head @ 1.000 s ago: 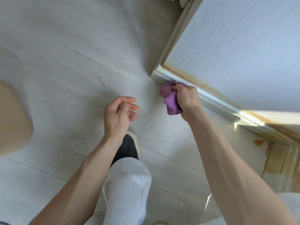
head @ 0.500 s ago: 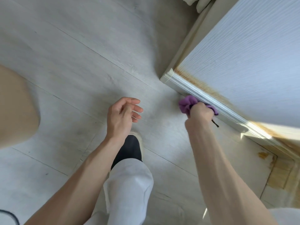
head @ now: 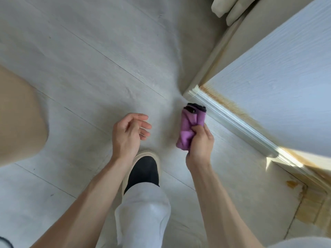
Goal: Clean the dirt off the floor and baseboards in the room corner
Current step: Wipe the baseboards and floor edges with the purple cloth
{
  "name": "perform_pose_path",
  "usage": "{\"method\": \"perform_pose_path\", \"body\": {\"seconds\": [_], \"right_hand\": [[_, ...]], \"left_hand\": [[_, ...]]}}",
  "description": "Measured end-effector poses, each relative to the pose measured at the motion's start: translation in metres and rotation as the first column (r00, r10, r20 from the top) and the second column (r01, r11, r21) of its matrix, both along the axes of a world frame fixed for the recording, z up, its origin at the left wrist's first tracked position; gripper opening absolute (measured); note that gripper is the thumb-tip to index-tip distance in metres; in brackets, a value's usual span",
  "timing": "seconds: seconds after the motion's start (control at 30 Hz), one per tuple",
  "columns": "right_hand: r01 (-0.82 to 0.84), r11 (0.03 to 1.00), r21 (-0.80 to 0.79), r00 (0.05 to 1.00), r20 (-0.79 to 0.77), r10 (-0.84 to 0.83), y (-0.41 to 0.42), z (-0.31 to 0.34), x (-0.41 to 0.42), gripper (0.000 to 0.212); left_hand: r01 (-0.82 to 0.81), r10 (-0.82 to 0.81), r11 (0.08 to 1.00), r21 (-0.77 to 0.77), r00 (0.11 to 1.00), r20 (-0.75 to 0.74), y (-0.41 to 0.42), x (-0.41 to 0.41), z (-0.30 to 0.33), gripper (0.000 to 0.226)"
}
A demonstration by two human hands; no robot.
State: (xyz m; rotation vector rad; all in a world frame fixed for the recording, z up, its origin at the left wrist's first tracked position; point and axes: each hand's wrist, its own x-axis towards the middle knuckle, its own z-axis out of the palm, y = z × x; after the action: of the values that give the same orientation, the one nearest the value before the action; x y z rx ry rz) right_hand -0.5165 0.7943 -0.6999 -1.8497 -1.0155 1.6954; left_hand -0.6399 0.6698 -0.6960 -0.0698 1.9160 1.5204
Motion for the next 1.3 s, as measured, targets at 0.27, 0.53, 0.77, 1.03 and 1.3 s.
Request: {"method": "perform_pose_path", "body": {"seconds": [0.27, 0.53, 0.77, 1.03, 1.3], "right_hand": [[0.045, 0.987, -0.152, 0.997, -0.054, -0.053, 0.021, -0.02, -0.092, 0.011], [-0.462, 0.871, -0.169, 0.853, -0.355, 0.383, 0.026, 0.01, -0.121, 0.025], [-0.541, 0.829, -0.142, 0.822, -0.299, 0.485, 0.042, 0.011, -0.052, 0.026], [-0.392, 0.868, -0.305, 0.916, -0.047, 0.398, 0.065, -0.005, -0.017, 0.025], [-0.406, 0.84, -0.36, 0.912, -0.101, 0.397, 0.074, -0.01, -0.016, 0.028]], "left_hand": [[-0.018, 0.019, 1.0, 0.009, 0.999, -0.043, 0.013, -0.009, -0.008, 0.042], [0.006, -0.019, 0.997, 0.072, 0.982, 0.187, 0.023, -0.065, -0.007, 0.052], [0.351, -0.343, 0.928, -0.123, 0.936, 0.08, 0.058, -0.06, -0.016, 0.053], [0.141, -0.465, 0.828, -0.543, 0.715, -0.523, 0.179, -0.2, -0.01, 0.032], [0.599, -0.846, 0.532, -0.598, 0.352, -0.4, 0.256, -0.122, -0.029, 0.028]]}}
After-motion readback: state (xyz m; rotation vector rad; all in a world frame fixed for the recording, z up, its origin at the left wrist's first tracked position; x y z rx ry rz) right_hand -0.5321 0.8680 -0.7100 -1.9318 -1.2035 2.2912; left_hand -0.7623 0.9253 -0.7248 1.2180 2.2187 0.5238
